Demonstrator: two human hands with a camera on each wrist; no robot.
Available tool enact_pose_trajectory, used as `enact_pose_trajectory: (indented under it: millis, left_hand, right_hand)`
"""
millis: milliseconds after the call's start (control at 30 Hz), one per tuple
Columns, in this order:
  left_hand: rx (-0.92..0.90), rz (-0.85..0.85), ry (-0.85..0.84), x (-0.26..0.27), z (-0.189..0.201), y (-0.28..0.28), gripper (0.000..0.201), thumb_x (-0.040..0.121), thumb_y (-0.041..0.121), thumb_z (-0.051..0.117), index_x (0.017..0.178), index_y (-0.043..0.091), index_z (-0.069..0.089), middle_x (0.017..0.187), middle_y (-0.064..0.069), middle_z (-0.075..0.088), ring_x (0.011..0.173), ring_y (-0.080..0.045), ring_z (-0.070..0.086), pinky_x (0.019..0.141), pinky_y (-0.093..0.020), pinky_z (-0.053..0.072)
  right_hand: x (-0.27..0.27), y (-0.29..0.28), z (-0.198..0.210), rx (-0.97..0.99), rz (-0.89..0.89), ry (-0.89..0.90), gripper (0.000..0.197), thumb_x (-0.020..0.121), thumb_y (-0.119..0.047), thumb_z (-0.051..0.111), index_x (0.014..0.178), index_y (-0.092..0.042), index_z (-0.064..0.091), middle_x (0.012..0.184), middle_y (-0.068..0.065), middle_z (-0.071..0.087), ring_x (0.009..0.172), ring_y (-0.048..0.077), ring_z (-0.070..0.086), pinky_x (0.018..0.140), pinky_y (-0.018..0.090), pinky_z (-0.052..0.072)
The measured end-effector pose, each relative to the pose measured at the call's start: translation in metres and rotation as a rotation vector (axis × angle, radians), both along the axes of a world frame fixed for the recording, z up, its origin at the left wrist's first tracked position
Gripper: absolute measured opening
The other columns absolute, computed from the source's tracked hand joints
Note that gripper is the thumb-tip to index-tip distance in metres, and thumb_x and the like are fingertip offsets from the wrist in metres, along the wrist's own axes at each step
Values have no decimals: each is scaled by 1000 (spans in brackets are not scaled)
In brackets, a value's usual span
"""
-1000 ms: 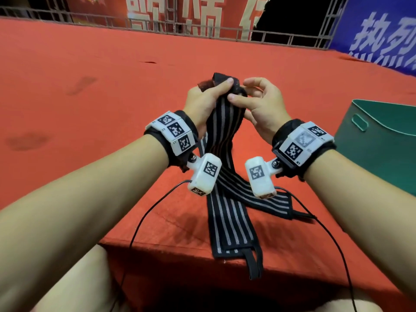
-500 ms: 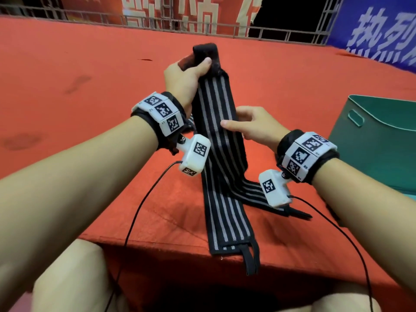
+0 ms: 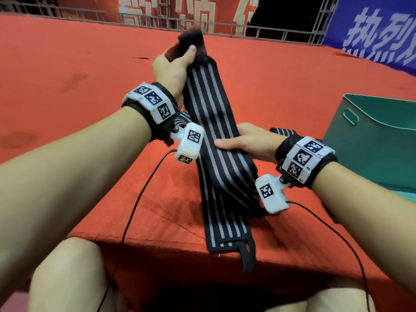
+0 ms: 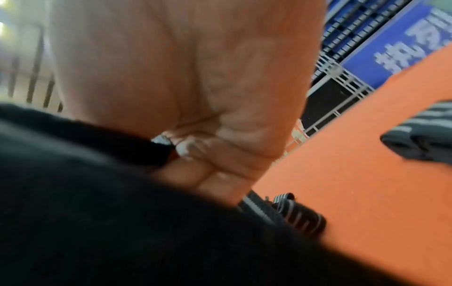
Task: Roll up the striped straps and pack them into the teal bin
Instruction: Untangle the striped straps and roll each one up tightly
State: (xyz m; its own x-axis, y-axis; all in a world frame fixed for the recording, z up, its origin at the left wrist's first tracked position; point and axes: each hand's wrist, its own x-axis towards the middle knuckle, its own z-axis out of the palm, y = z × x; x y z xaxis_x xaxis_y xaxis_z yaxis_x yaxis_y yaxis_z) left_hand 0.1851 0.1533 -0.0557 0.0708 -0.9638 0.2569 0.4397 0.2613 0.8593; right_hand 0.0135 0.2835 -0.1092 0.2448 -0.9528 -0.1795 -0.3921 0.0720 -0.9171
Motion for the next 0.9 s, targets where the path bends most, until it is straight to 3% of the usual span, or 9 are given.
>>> enact_pose_trajectory:
  millis: [100,167,233,333,433,567,700,800,900]
  left_hand:
    - [8,25,-2,1,-4,-3,24,90,8,75,113,0,73,102,-15,78,97,-31,75,91,-49,60]
    - [9,20,-23,1,-5,-3,24,90,9,75,112,1,73,101,-14,78,96,-30,76,90,-48,61]
    - [6,9,-40,0,-7,-5,23,90,9,75,112,1,73,101,-14,78,95,-31,76,90,-48,61]
    - [-4,11,-84,-3,-13,-9,19,90,9,76,108,4,74,100,-12,78,94,-27,76,88,-43,62]
    - [-12,23,-138,-7,-23,-15,15,89,7,76,104,9,74,99,-8,78,93,-22,76,85,-35,62]
    - [2,32,-186,-15,-39,-28,18,87,8,77,105,9,74,102,-9,78,96,-23,76,88,-38,61]
    - [-1,95,-234,-19,-51,-45,19,85,11,80,101,14,71,103,-7,77,99,-23,74,92,-42,60]
    - [47,130,-348,-12,-55,-67,34,78,20,84,108,16,69,110,-4,74,103,-21,72,96,-43,58]
    - [159,95,-523,-1,-61,-93,89,57,48,94,129,9,60,122,-3,70,110,-17,69,95,-40,58]
  right_hand:
    - [2,1,2,26,13,-200,19,100,-18,63,115,-9,69,122,14,73,108,26,72,97,40,57]
    - [1,-1,-2,70,59,-174,23,100,-20,63,119,-9,68,125,16,71,113,29,71,97,42,56]
    - [-2,-6,-12,51,38,-119,28,101,-18,63,124,-4,65,118,13,74,100,28,72,78,35,60]
    - [-6,-13,-31,-40,-143,-73,20,102,-14,62,118,-3,65,95,8,70,72,19,63,53,21,50]
    - [-14,-20,-45,-79,-293,-90,23,100,-10,63,122,-1,67,106,11,73,83,18,70,67,27,62]
    - [-17,-27,-50,-162,-315,-42,22,96,-6,68,117,0,71,103,9,75,81,12,71,66,17,56]
    - [-15,-34,-57,-78,-298,30,15,99,-8,65,113,-4,68,77,-3,64,41,-5,54,41,10,38]
    - [-16,-38,-66,42,-284,55,18,98,-19,68,114,-11,64,87,-2,69,52,0,63,46,19,48]
    - [-23,-33,-74,168,-233,91,34,93,-24,75,123,-15,61,91,4,67,66,13,63,57,27,51]
